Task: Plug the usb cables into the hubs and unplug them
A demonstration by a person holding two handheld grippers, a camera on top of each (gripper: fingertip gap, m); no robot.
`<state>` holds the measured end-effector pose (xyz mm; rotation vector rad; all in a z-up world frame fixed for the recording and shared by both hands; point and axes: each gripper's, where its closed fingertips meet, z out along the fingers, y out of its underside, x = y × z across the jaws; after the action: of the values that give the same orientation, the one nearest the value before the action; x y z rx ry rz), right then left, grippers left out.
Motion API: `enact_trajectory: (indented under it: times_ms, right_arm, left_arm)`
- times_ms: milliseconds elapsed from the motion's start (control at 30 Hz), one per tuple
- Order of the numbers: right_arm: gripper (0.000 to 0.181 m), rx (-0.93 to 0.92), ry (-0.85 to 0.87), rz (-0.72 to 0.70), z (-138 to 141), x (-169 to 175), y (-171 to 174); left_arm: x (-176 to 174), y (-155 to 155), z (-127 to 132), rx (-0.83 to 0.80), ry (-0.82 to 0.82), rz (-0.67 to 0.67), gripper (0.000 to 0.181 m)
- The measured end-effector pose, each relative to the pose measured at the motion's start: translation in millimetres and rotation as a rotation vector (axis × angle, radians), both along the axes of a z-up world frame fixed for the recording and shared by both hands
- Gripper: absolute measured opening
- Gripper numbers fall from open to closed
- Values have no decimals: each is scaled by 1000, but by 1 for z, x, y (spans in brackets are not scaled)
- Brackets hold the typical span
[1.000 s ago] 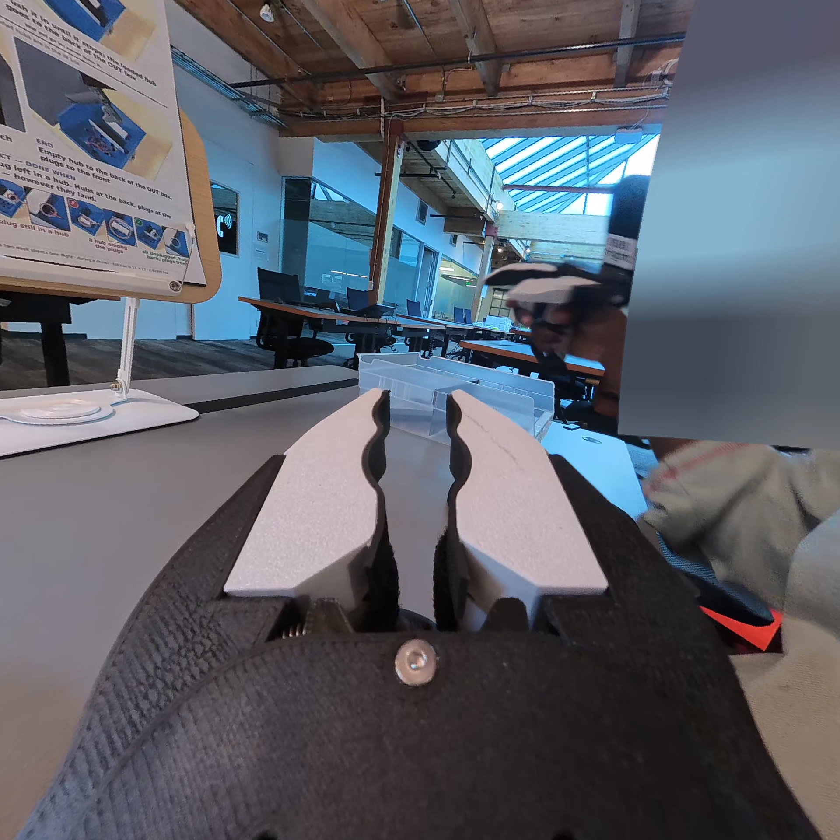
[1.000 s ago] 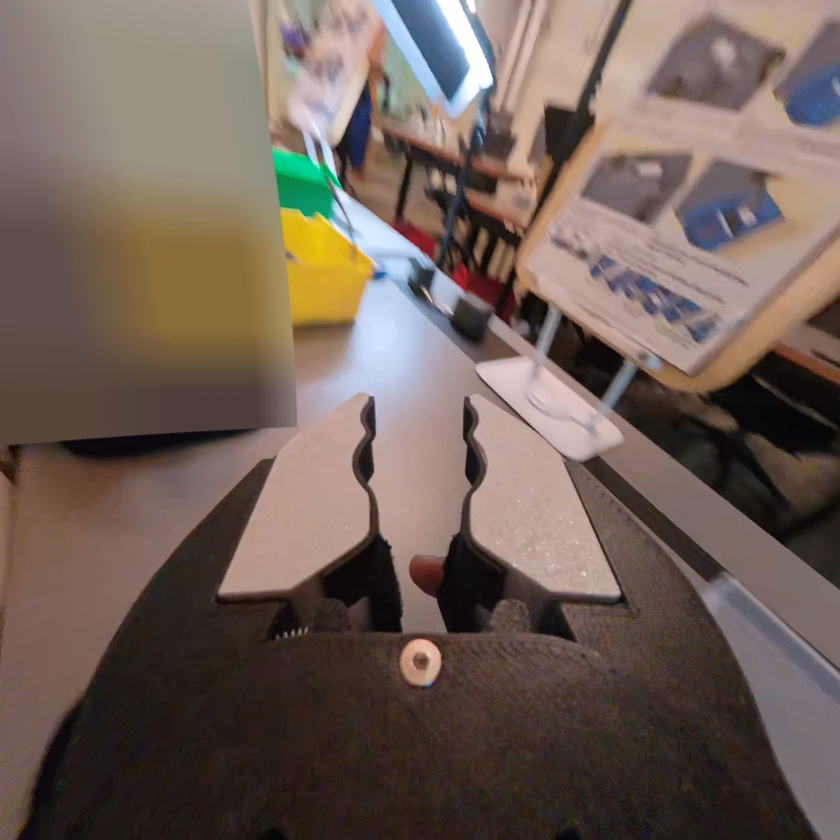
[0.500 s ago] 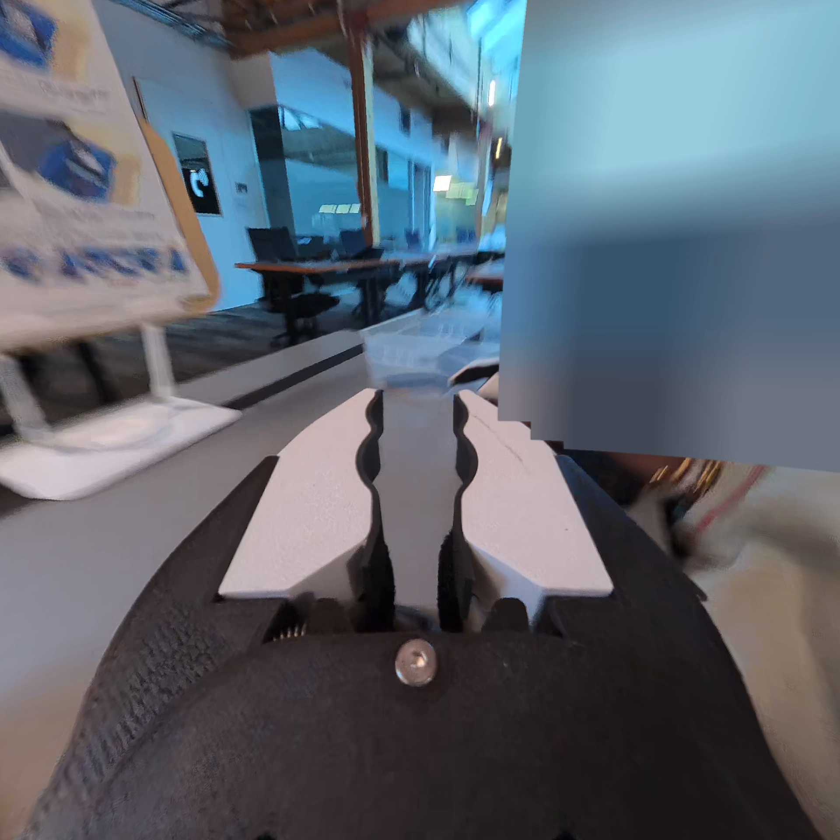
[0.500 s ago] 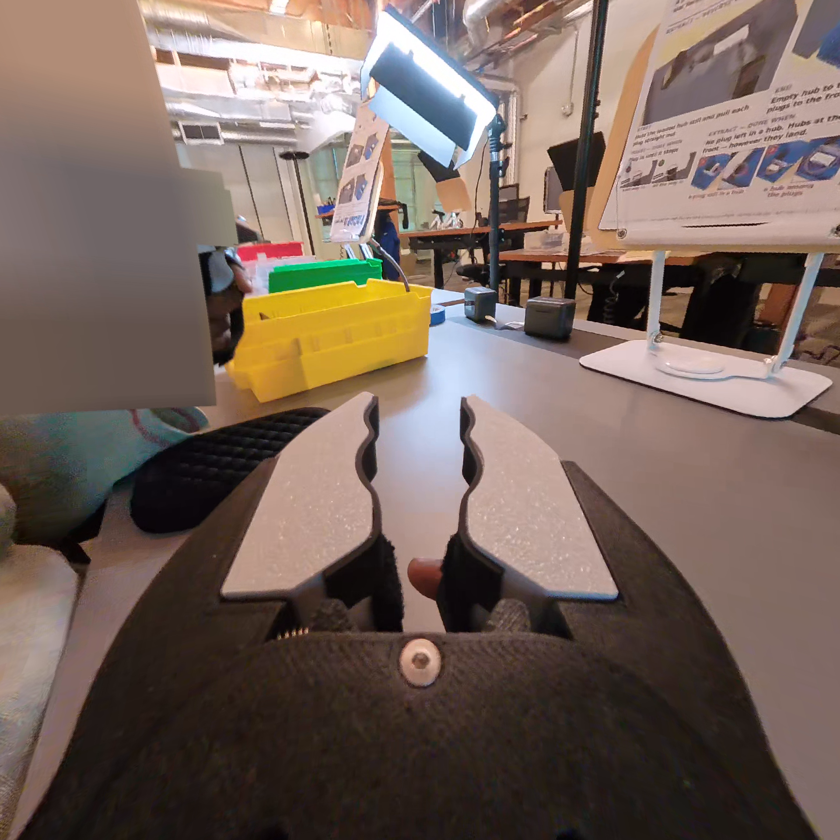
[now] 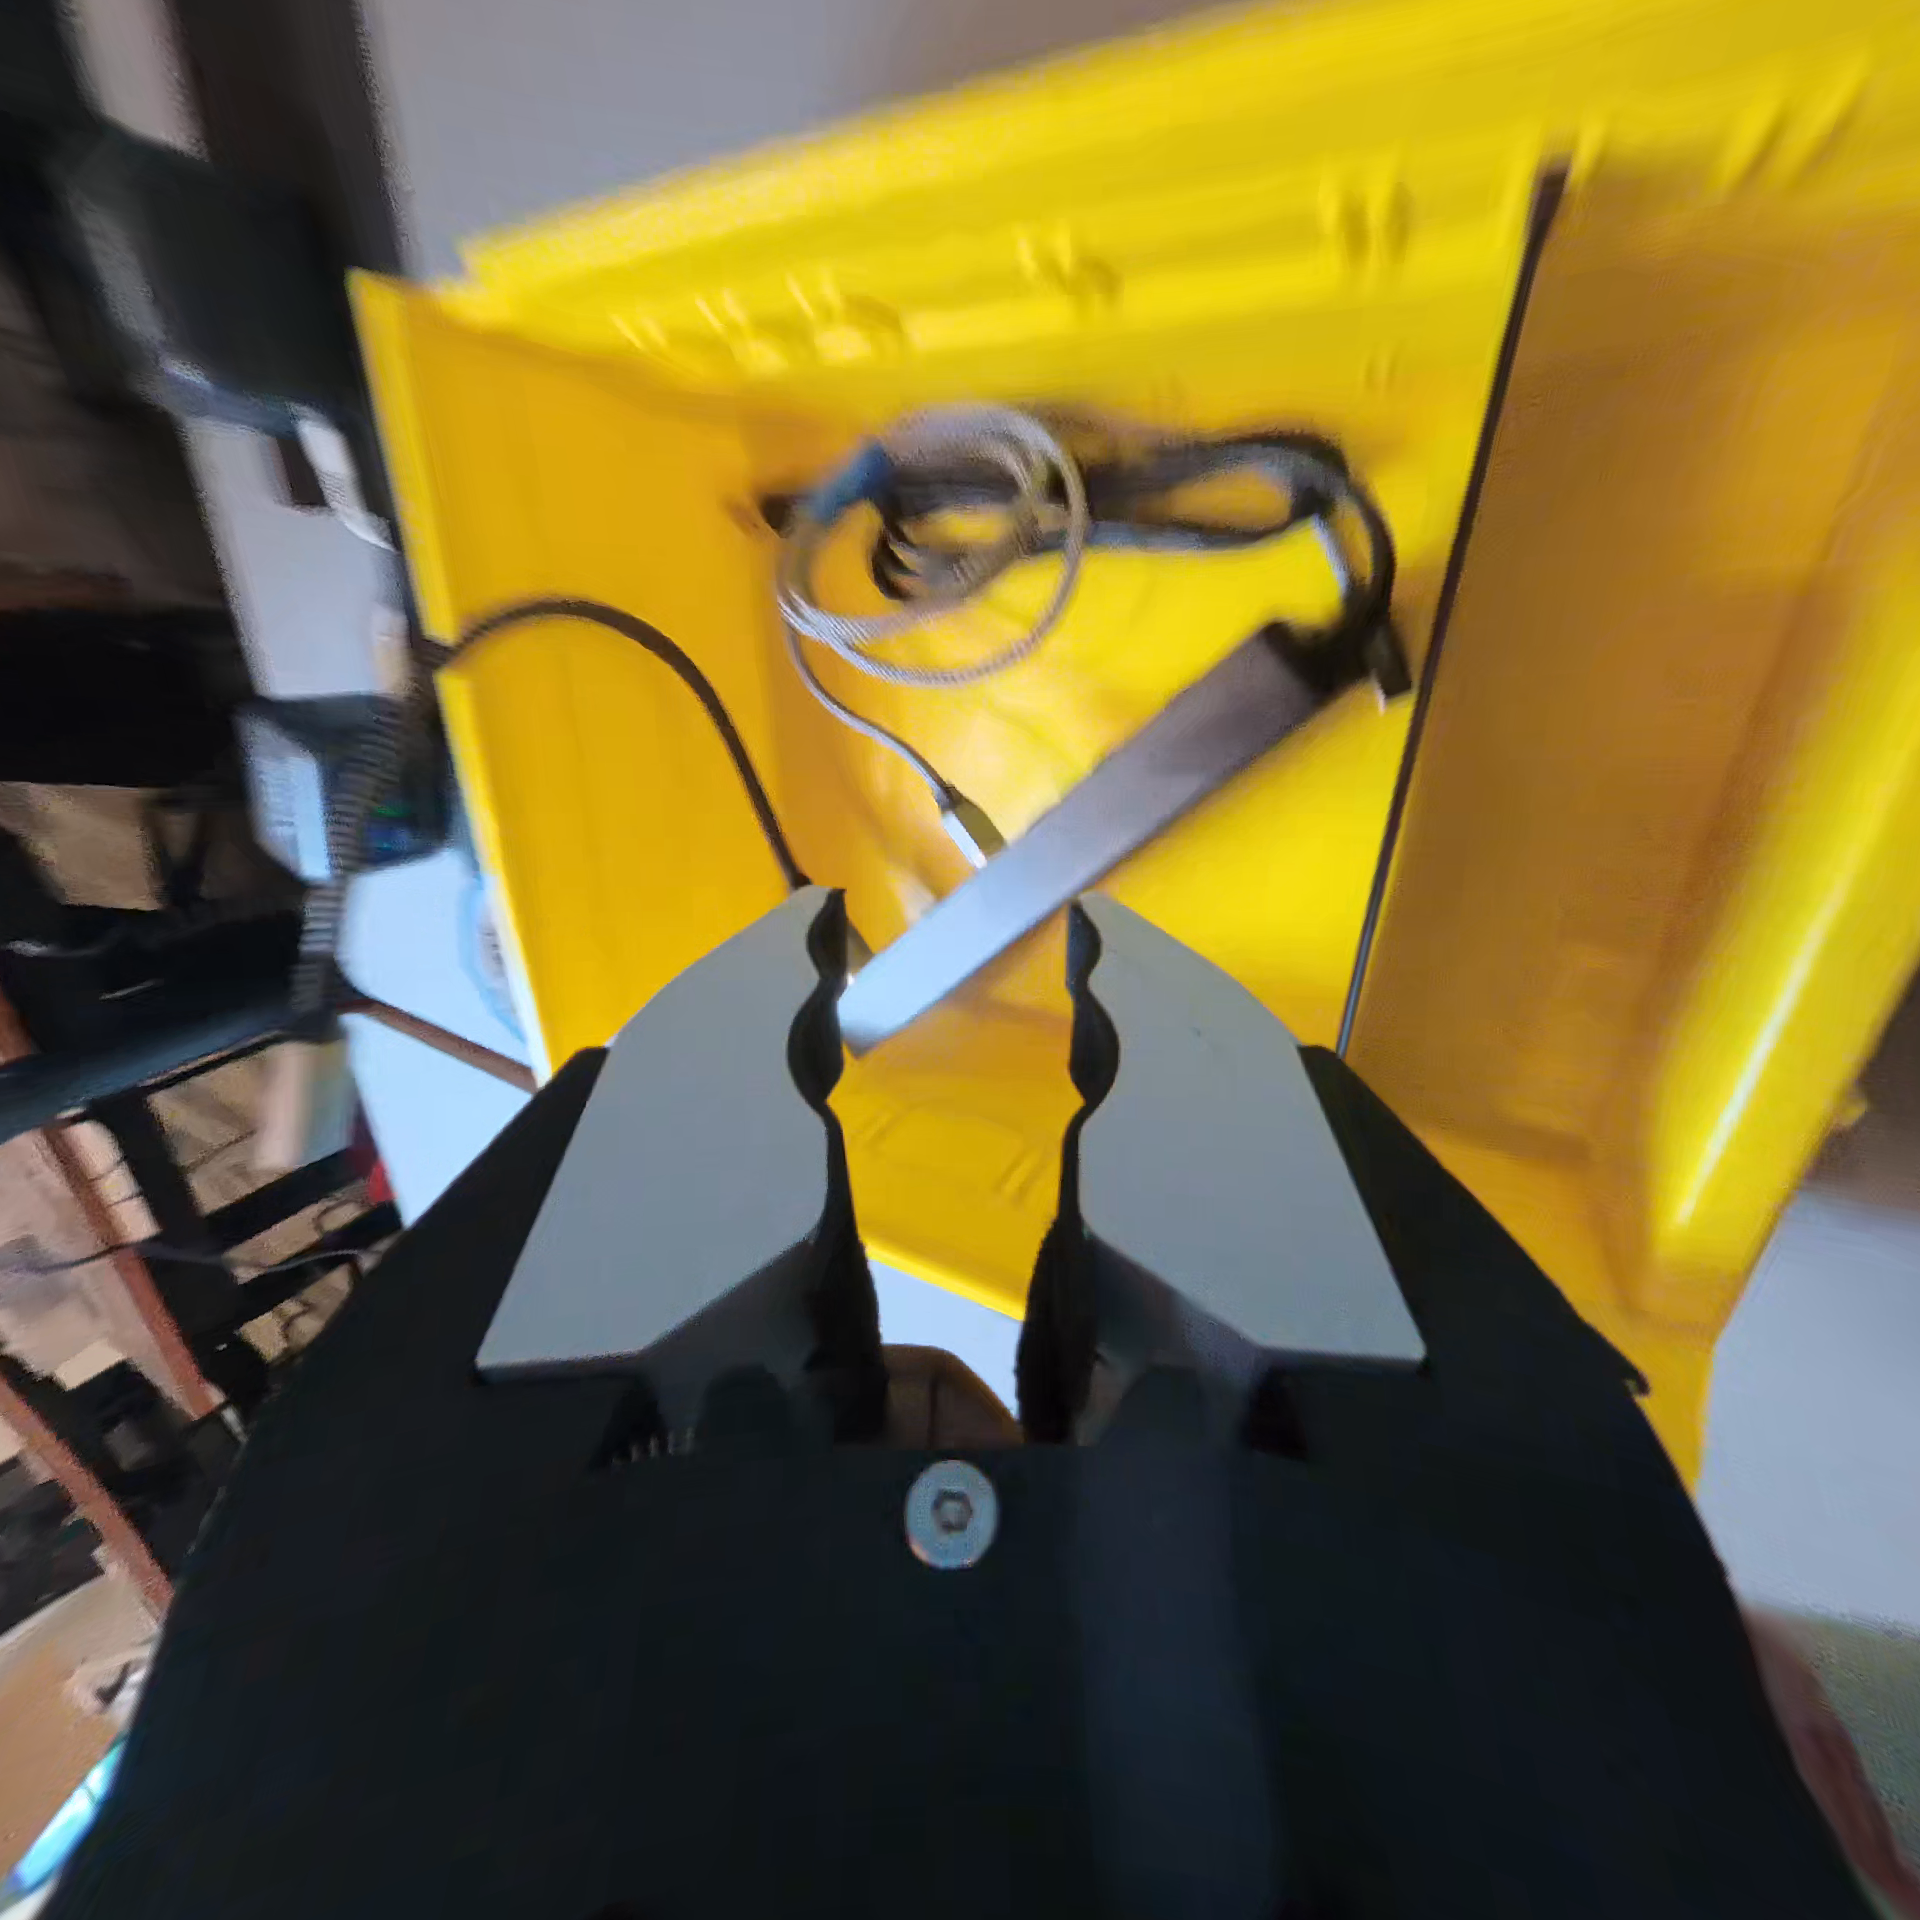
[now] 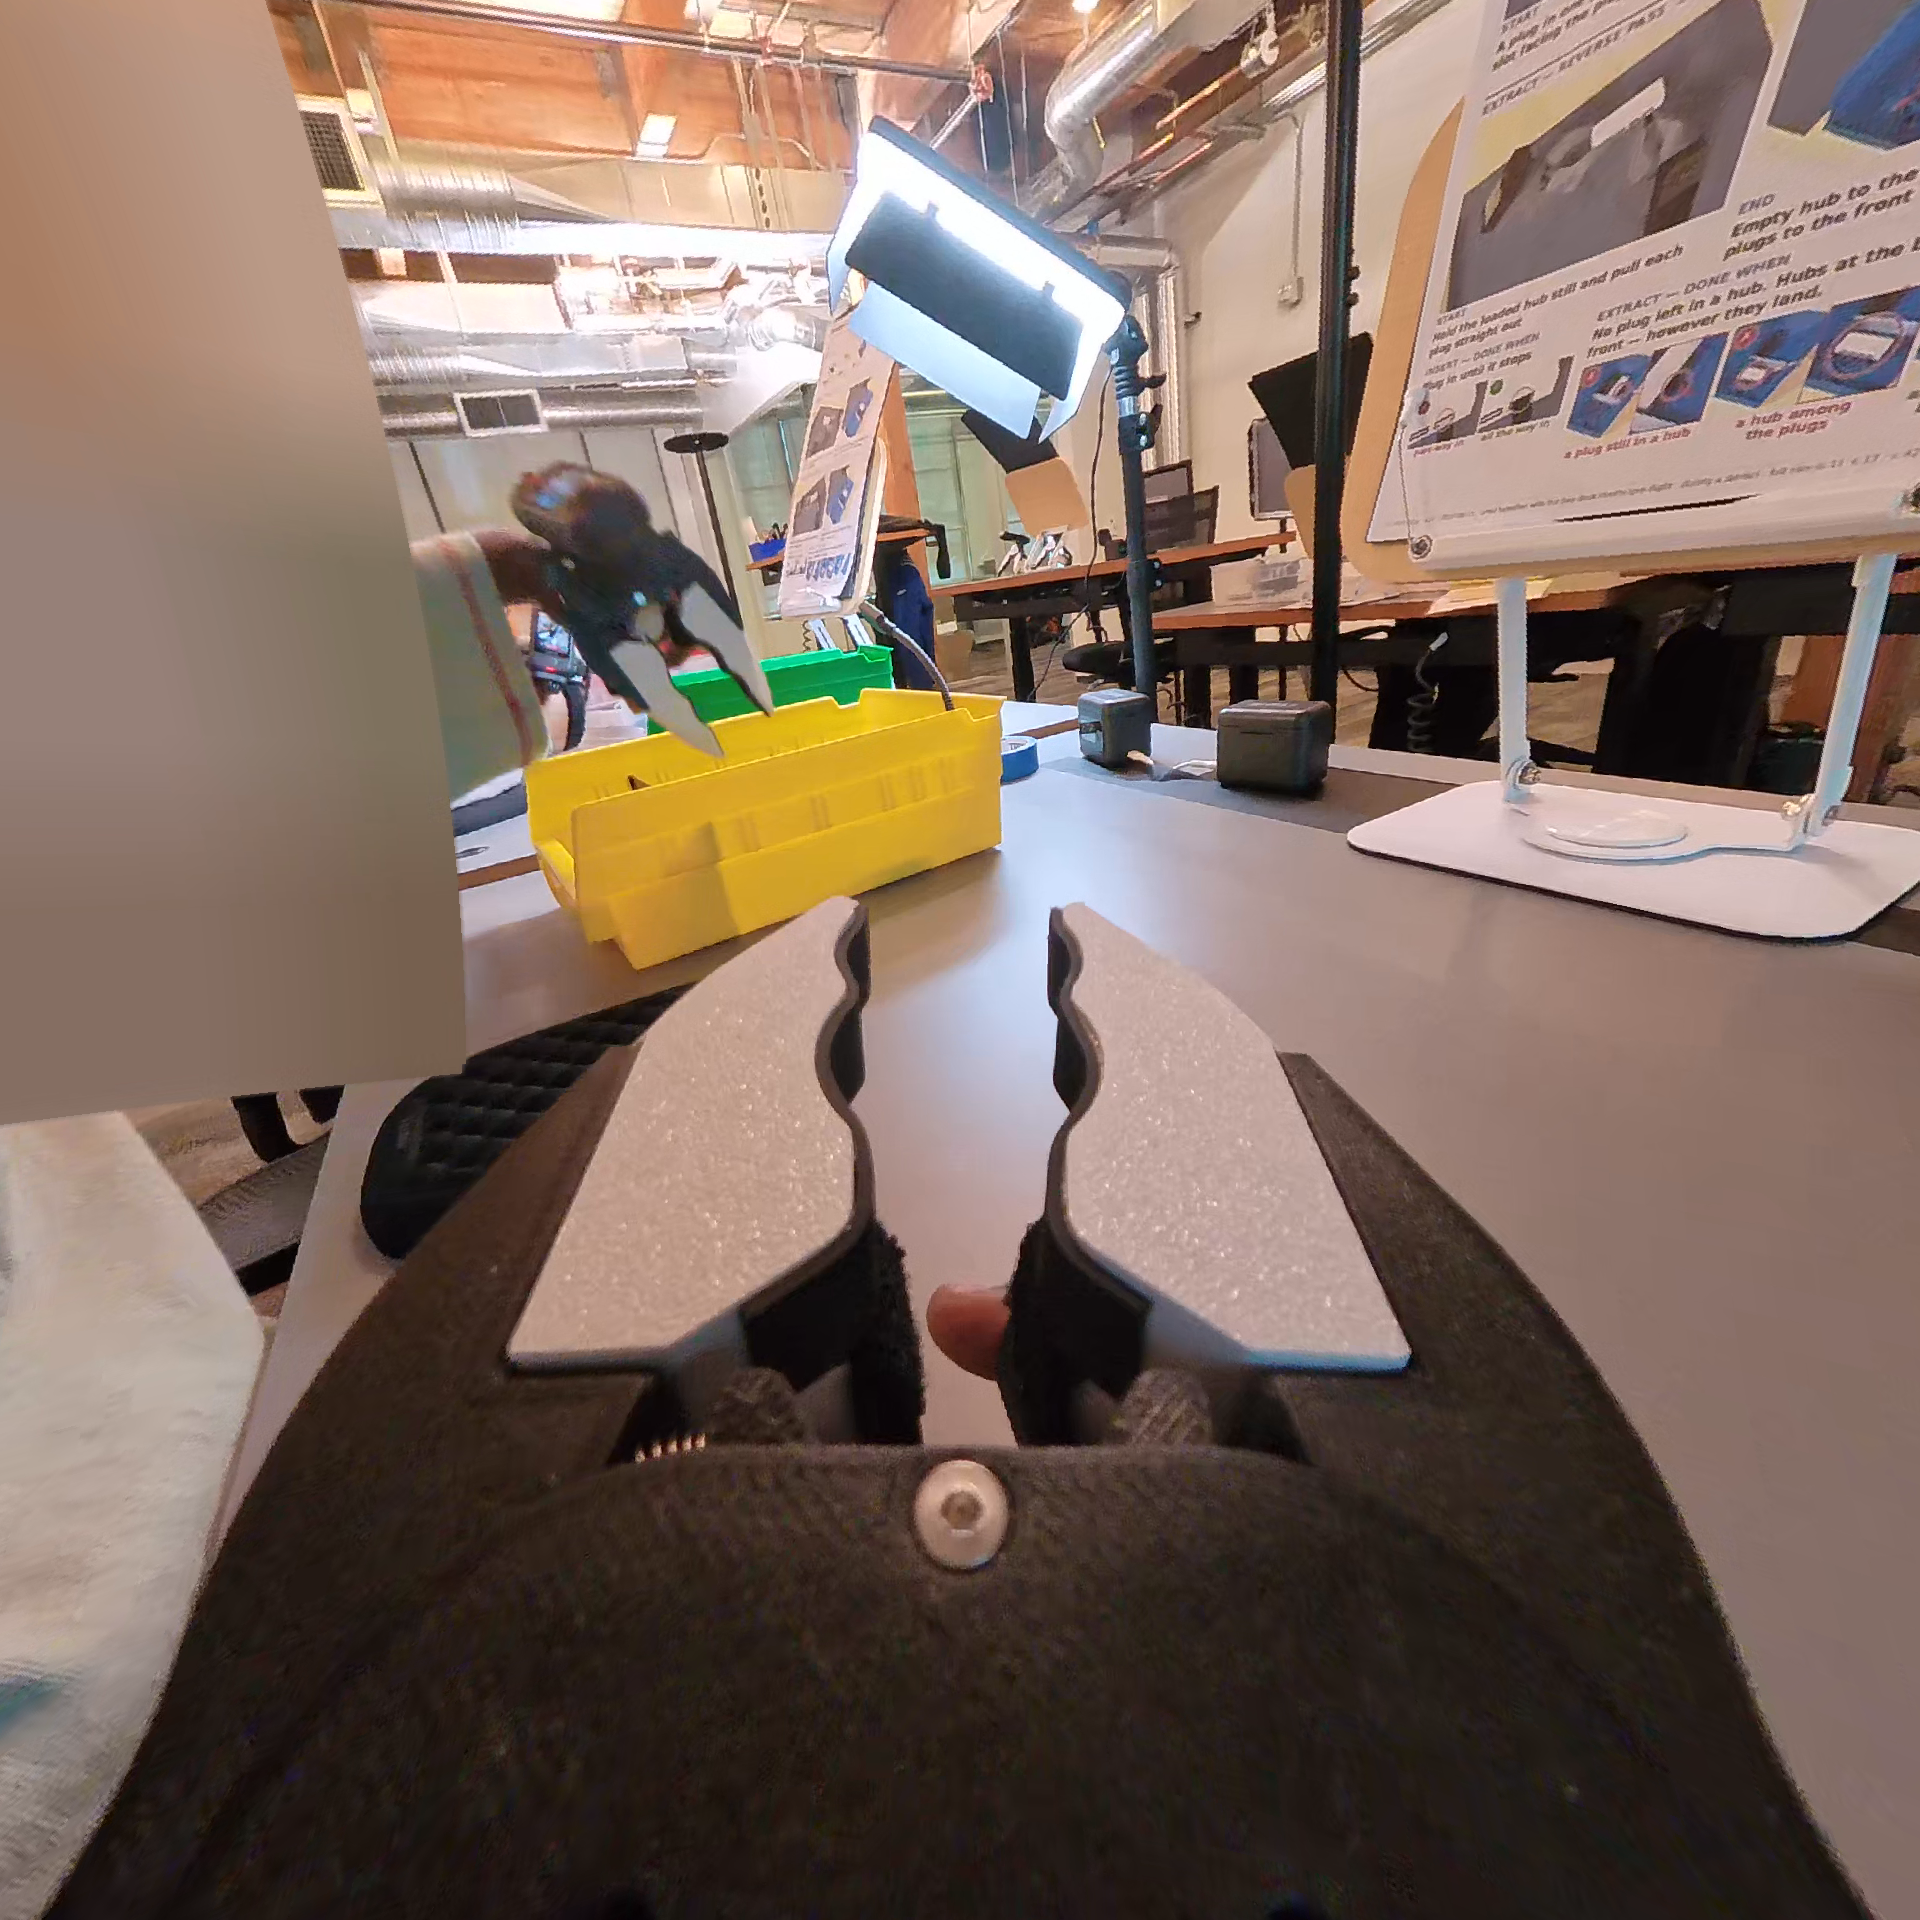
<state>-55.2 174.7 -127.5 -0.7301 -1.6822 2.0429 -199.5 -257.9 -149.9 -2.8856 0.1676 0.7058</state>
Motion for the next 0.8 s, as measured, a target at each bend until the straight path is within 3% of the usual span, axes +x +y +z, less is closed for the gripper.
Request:
enact_trajectory:
  times_ms: [33,133,367,500,633,800]
  right_arm:
    - [32,-7,-1,-3,0,0,1]
    - [32,-23,-10,-6,1,-2,3]
    - [31,-34,-30,-3,-1,-4,4]
    - [30,-49,-35,-8,0,-5,6]
    - [30,-57,-41,-10,0,-5,7]
    - [29,-45,-42,-11,-1,-6,5]
  left_arm:
    - [-3,-9,-12,-55,-56,-6,41]
    - [-12,-26,-35,-201,-141,-45,47]
    - [-27,-27,-72,-374,-175,-206,51]
    - [-31,-30,-89,-406,-169,-239,35]
    - [-33,-26,-66,-382,-29,-228,34]
    - [-30,-17,10,-346,307,-176,33]
